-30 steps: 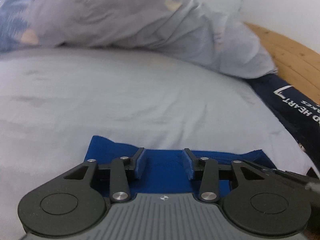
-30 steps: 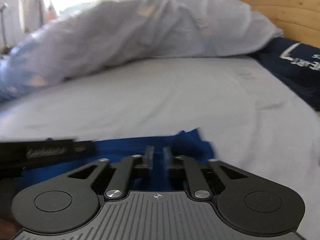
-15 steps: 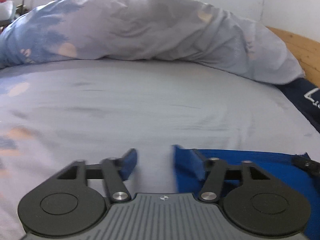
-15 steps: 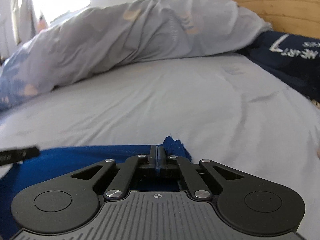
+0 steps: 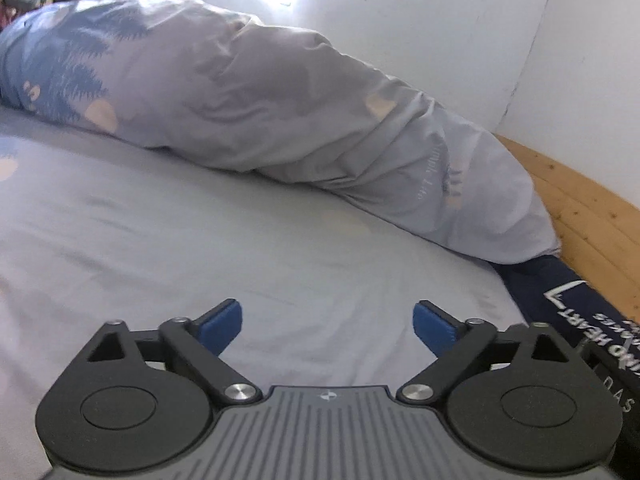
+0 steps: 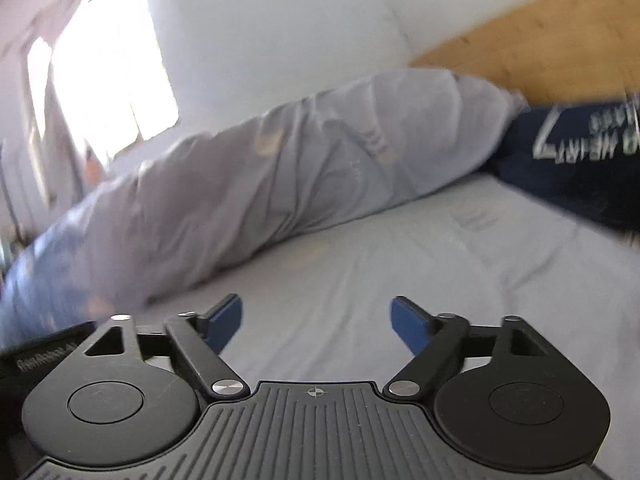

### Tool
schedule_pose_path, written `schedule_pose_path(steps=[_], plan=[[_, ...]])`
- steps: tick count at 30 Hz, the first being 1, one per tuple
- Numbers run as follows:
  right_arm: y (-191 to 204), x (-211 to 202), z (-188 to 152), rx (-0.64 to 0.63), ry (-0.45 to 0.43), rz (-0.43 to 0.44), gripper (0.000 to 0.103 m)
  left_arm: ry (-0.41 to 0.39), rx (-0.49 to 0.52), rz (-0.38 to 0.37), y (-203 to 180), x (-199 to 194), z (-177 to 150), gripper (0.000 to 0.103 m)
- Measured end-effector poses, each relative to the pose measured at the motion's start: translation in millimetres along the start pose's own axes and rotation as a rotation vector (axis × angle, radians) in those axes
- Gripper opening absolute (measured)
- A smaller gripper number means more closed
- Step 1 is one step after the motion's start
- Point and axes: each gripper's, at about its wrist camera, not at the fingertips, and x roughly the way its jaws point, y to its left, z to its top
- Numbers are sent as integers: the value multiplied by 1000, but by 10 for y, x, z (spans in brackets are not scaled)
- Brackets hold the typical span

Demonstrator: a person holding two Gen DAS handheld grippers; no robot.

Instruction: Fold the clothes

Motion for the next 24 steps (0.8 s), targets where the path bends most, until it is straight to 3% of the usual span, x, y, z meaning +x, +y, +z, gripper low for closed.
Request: schedule_pose_path(steps=[4, 6, 9, 13, 17, 21, 24], plan=[[-254, 311, -169, 136, 60, -51, 103, 82, 14, 46, 63, 281, -274, 103], [-375, 451, -325, 157, 101, -99, 103, 129, 44, 64, 125, 409, -433, 103], [-545, 510, -445, 229, 99, -110, 103, 105, -5, 39, 265, 413, -522, 103], [-599, 539, -429, 226, 88, -133, 103, 119, -17, -6, 331, 396, -517, 103], [-575, 504, -356, 129, 76, -202, 103, 185, 73, -70, 381, 299, -434, 103], [-582, 274, -204, 28, 35, -286, 103, 207, 206, -43, 580, -88, -393, 103], [-590, -52, -129, -15, -22, -329, 103, 219, 194, -24, 822, -413, -369, 103]])
